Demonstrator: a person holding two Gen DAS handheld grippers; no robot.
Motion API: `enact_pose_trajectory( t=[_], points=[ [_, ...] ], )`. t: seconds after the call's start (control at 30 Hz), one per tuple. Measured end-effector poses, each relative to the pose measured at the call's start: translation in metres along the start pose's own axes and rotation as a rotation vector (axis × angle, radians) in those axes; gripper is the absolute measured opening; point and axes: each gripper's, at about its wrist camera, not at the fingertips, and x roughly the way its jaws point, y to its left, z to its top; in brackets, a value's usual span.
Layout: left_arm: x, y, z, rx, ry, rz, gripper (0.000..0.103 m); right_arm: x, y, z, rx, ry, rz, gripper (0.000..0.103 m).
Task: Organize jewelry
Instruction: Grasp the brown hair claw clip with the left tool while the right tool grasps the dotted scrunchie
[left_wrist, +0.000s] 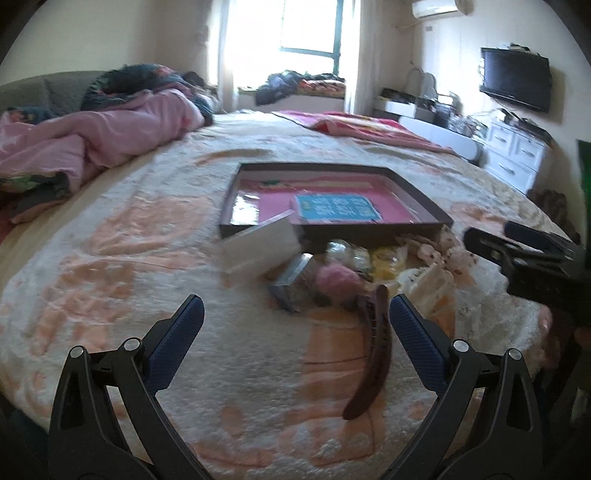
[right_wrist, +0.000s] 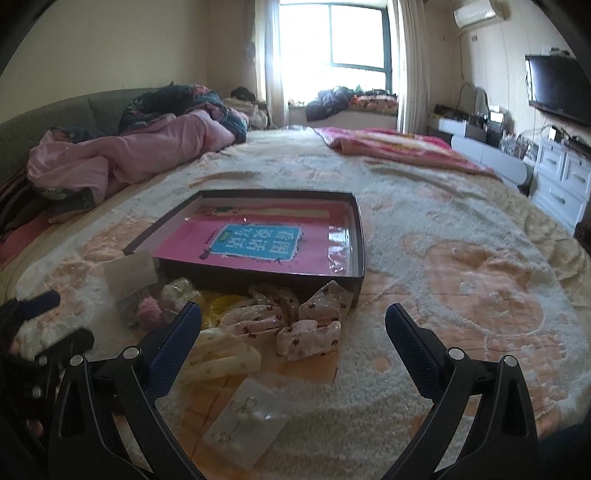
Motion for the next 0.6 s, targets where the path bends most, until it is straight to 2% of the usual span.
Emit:
enact_pose_trajectory(
  t=[0.1,0.17,0.3,0.4,0.47,0.6],
  points=[
    [0.012,-0.009,-0.002,0.022,0.041,-0.046,0.088,0.019,-0.007,0.002,0.018,0.047,-0.004,0.095],
    [0.019,-0.015,-0.003,0.04,0.067,-0.076,0.084,0.029,-0.01,0.002,0.037,0.08,0.007,0.086],
    [0.035,-0.026,-0.009,0.067,0.119,-0.116,0.074,0.048,-0.016,-0.001,0.059,0.138,0.012,0.077],
    [0.041,-0.032,-0.014,0.076,0.148,-0.139,0.066,0.054,-0.018,-0.004,0.066,0.151,0.016,0.063],
    [0.044,-0.034,-0.017,0.079,0.163,-0.156,0.057,0.057,-0.02,-0.006,0.073,0.157,0.021,0.048],
    [0.047,-0.034,-0.021,0.082,0.182,-0.15,0.035,0.056,-0.021,-0.008,0.073,0.158,0.053,0.026]
  ],
)
